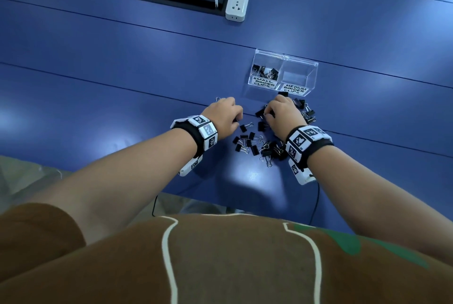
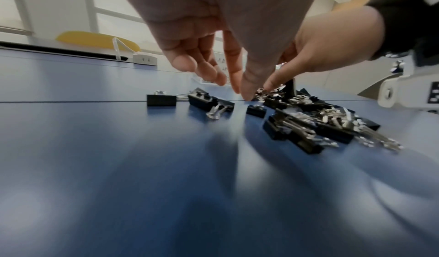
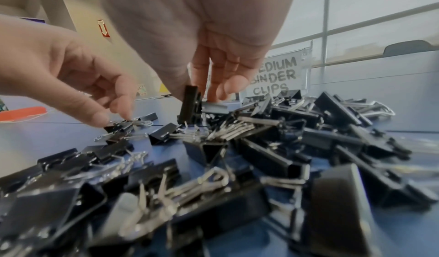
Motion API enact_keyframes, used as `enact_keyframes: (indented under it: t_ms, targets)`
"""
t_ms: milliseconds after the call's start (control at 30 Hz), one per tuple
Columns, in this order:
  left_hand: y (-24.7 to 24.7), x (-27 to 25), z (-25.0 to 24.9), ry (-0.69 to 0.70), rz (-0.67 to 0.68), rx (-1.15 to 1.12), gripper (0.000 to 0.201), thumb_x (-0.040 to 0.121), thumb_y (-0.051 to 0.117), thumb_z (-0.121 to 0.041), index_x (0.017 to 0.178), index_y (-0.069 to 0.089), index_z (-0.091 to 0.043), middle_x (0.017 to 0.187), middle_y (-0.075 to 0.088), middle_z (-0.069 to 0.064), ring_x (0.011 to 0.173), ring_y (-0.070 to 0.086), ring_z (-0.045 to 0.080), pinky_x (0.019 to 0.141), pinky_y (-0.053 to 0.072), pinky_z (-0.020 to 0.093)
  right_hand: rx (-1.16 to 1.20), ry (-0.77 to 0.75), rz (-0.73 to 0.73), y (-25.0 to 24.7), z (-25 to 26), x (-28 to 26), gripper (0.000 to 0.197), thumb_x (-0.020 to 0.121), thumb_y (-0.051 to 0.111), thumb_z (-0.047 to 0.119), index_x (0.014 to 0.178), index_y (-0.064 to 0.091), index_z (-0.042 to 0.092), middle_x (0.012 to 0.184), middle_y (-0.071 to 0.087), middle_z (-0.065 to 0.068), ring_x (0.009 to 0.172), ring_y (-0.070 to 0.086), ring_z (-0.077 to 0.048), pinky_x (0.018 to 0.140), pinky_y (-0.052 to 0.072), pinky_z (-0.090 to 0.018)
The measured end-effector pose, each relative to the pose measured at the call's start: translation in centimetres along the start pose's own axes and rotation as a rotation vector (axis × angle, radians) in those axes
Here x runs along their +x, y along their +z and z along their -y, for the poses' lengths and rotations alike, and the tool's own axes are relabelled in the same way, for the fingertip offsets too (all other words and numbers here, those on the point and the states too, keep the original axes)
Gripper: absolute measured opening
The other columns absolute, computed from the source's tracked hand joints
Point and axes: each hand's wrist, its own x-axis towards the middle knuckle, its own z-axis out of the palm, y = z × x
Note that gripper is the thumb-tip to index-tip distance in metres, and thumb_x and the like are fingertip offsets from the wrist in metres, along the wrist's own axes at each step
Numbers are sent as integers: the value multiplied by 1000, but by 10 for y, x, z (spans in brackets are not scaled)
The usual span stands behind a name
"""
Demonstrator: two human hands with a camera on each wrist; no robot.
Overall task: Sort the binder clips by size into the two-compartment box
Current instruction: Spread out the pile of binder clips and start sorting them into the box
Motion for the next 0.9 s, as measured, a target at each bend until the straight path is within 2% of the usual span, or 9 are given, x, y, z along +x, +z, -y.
enact_keyframes:
  t_ms: [100, 200, 333, 500, 567, 667, 733, 900]
  targets:
    - [5, -4, -10, 92, 75, 30, 20, 84, 61, -24, 101, 62, -15, 105, 54, 9, 101, 52, 28, 83, 48, 38, 49, -6, -37, -1, -3, -2, 12, 88, 52, 6, 91, 63, 4, 101, 56, -12, 106, 49, -28, 89, 45, -34]
    - [13, -6, -18, 128, 143, 95, 25, 85, 59, -24, 107, 62, -14, 111, 54, 9, 107, 52, 28, 84, 46, 38, 121, 29, -90, -4, -7, -4, 17, 86, 50, 2, 95, 64, 4, 101, 59, -11, 103, 52, -27, 86, 39, -25]
    - [19, -7, -23, 108, 163, 111, 27, 87, 59, -24, 111, 60, -11, 114, 53, 10, 109, 52, 30, 85, 48, 39, 150, 0, -123, -6, -5, -11, 25, 83, 48, -2, 100, 65, 6, 102, 59, -10, 106, 50, -26, 91, 41, -27]
    - [17, -4, -26, 76, 149, 25, 23, 84, 65, -23, 98, 57, -8, 108, 56, 12, 103, 53, 31, 86, 49, 44, 24, -53, -36, 4, 1, -11, 33, 83, 49, -2, 110, 63, 9, 110, 55, -8, 111, 42, -27, 99, 39, -32]
    - [14, -4, -27, 82, 138, -17, 15, 85, 64, -18, 91, 55, -7, 104, 58, 14, 99, 54, 31, 83, 48, 40, 20, -44, -42, 3, 2, -7, 33, 84, 50, 0, 113, 62, 10, 115, 55, -7, 113, 41, -27, 103, 37, -34]
    - [11, -6, -26, 81, 132, -58, 9, 86, 57, -9, 83, 49, -11, 100, 61, 15, 93, 55, 31, 78, 44, 37, -40, -61, 26, 1, 6, 2, 33, 87, 53, 8, 119, 59, 13, 123, 53, -6, 116, 40, -27, 105, 36, -35]
    - [10, -9, -23, 63, 112, -106, 4, 85, 55, -5, 88, 54, -6, 100, 62, 16, 92, 57, 32, 79, 47, 38, -85, -73, 63, 2, 9, 6, 34, 87, 55, 12, 121, 58, 12, 124, 51, -8, 118, 39, -28, 104, 38, -36]
    - [9, -9, -16, -45, 9, -197, 25, 89, 47, -9, 112, 57, -5, 113, 53, 15, 99, 55, 30, 88, 45, 38, -91, -69, 64, 3, 10, 13, 27, 90, 54, 12, 116, 60, 10, 121, 51, -9, 119, 38, -28, 102, 37, -35]
